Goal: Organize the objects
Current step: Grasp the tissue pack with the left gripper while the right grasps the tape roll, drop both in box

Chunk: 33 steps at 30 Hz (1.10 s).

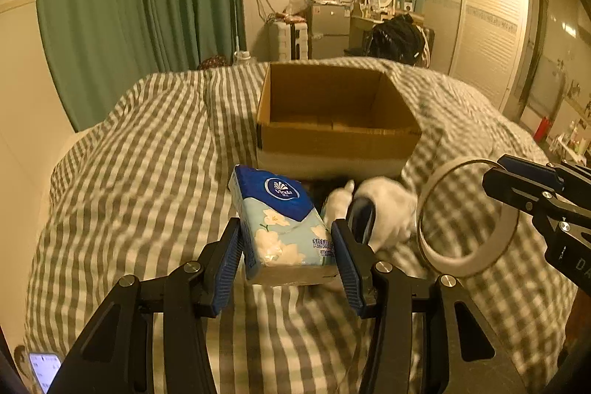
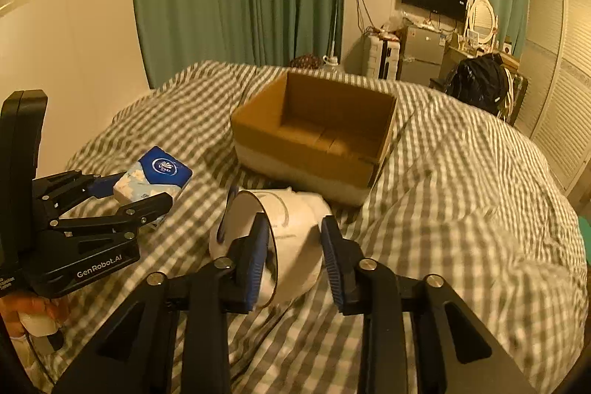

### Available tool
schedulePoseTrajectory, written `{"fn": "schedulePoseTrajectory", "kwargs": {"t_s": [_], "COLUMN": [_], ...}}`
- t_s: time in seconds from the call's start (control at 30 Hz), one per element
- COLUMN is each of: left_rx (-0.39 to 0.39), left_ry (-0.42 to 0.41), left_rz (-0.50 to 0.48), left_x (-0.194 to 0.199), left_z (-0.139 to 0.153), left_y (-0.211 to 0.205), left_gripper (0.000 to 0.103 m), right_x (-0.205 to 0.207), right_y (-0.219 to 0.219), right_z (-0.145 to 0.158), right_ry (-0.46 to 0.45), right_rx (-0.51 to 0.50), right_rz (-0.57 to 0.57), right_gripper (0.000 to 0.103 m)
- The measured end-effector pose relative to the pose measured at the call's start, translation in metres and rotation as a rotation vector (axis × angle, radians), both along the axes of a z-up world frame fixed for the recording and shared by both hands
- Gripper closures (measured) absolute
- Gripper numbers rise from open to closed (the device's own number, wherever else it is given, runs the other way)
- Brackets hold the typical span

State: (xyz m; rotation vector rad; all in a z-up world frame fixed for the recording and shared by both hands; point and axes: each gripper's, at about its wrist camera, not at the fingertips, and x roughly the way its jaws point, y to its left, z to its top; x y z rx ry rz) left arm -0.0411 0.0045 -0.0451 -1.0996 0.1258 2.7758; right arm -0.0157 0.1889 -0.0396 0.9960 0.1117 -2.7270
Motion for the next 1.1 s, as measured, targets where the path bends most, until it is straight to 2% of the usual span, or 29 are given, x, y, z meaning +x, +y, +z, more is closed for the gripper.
{"fn": "schedulePoseTrajectory", "kwargs": {"t_s": [0.1, 0.13, 0.17, 0.4, 0.57, 0.73, 0.83, 0.97, 1.1], "left_rx": [0.005, 0.009, 0.014, 0.032, 0.06, 0.057, 0.06, 0.074, 0.095], "left_ry": [0.013, 0.017, 0.021, 0.039, 0.04, 0.067, 0.06, 0.001, -0.056], "left_rz": [-0.013, -0.016, -0.016, -0.02, -0.046, -0.076, -0.102, -0.128, -0.138], "left_x": [-0.014, -0.016, -0.022, -0.073, -0.124, -0.179, -0.211, -0.246, -0.266], "left_z": [0.014, 0.018, 0.023, 0.05, 0.063, 0.072, 0.065, 0.033, 0.002], "left_y": [0.003, 0.003, 0.003, 0.004, 0.005, 0.012, 0.018, 0.029, 0.036], "left_gripper": [0.053, 0.053, 0.053, 0.053, 0.053, 0.053, 0.053, 0.053, 0.053], "right_x": [-0.011, -0.015, -0.018, -0.058, -0.107, -0.158, -0.194, -0.239, -0.274], "right_y": [0.003, 0.003, 0.005, 0.018, 0.032, 0.035, 0.036, 0.035, 0.034], "right_z": [0.016, 0.02, 0.024, 0.055, 0.08, 0.092, 0.091, 0.073, 0.033], "right_ry": [0.016, 0.022, 0.025, 0.057, 0.078, 0.092, 0.084, 0.051, -0.019], "right_rx": [0.004, 0.008, 0.009, 0.026, 0.04, 0.077, 0.082, 0.088, 0.09], "right_rz": [0.003, 0.002, 0.001, -0.022, -0.051, -0.079, -0.083, -0.083, -0.071], "right_gripper": [0.082, 0.09, 0.092, 0.093, 0.093, 0.093, 0.093, 0.093, 0.093]}}
